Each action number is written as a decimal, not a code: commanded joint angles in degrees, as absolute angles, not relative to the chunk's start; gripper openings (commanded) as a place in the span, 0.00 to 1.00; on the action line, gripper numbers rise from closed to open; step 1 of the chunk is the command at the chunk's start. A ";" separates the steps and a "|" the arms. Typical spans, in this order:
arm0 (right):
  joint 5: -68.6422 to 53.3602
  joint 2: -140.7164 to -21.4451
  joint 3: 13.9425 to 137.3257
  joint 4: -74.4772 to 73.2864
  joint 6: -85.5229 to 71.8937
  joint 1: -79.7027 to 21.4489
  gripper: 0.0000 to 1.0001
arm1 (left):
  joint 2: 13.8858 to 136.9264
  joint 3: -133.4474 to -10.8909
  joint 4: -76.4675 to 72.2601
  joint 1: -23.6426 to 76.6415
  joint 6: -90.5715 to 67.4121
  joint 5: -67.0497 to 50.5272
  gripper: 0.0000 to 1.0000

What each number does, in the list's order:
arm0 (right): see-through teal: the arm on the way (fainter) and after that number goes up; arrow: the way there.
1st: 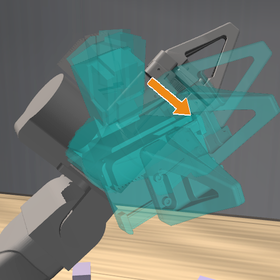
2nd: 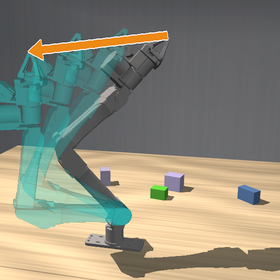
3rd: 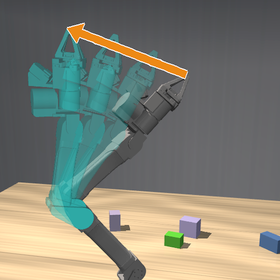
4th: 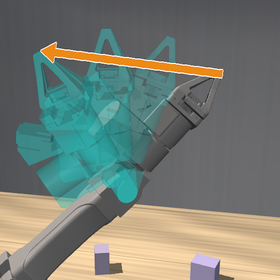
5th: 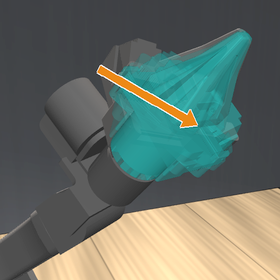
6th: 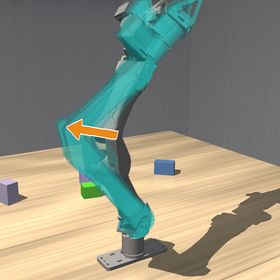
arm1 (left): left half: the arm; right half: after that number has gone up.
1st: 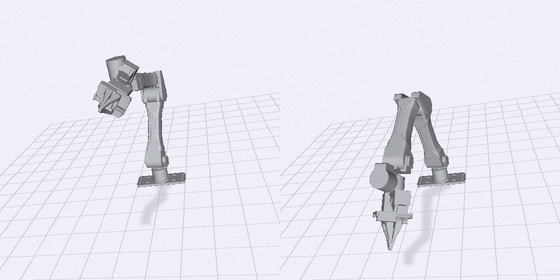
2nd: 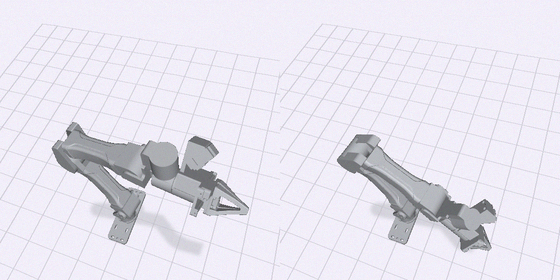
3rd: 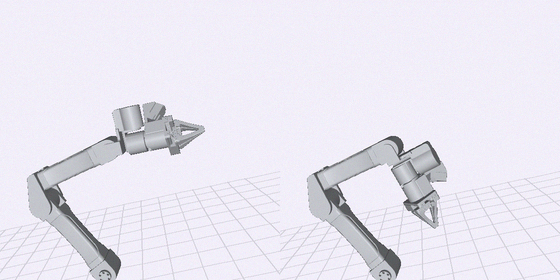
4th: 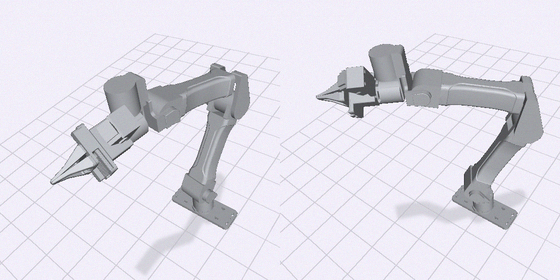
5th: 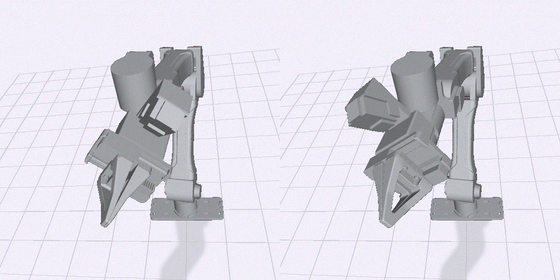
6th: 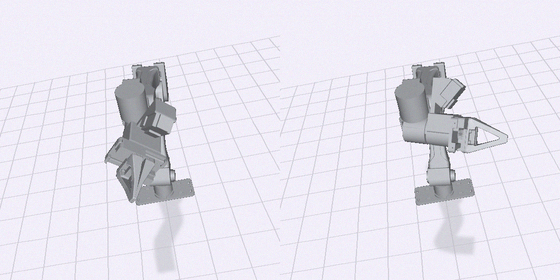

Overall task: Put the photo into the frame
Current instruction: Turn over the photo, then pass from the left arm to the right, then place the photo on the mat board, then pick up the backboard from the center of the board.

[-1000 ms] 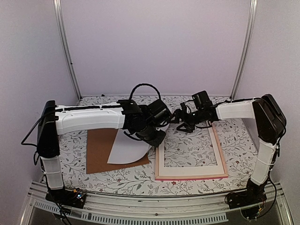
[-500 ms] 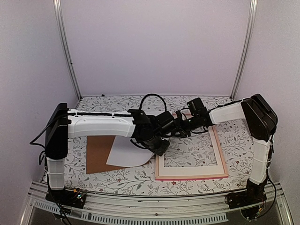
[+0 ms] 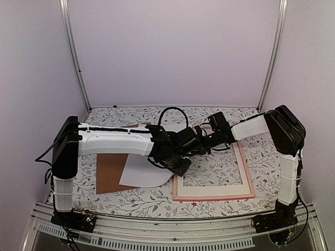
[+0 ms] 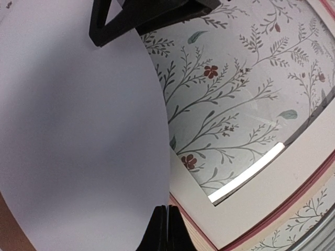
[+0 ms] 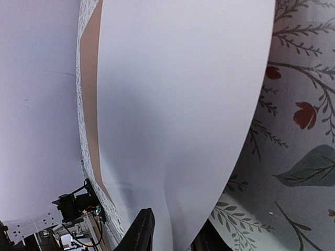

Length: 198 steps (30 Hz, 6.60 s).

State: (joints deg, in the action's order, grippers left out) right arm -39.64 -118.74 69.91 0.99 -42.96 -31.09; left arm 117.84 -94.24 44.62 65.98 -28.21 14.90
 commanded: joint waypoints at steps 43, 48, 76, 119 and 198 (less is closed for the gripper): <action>-22.73 -92.61 64.32 -41.87 -3.74 -11.13 0.00 | 98.59 -87.97 35.50 60.01 -18.58 10.71 0.87; -23.73 -93.72 64.48 -42.04 -2.18 -10.22 0.01 | 99.34 -87.92 35.51 59.88 -18.62 10.60 0.86; -22.92 -97.37 63.15 -36.28 -7.05 -9.92 0.02 | 100.24 -85.87 35.87 59.65 -19.46 12.10 0.87; -21.95 -96.33 59.54 -32.64 -10.98 -9.47 0.18 | 101.34 -85.34 36.79 59.55 -19.61 12.80 0.87; -17.23 -135.04 101.51 -19.17 -33.15 -49.27 0.69 | 83.85 -36.85 8.13 2.99 -30.58 -9.21 0.94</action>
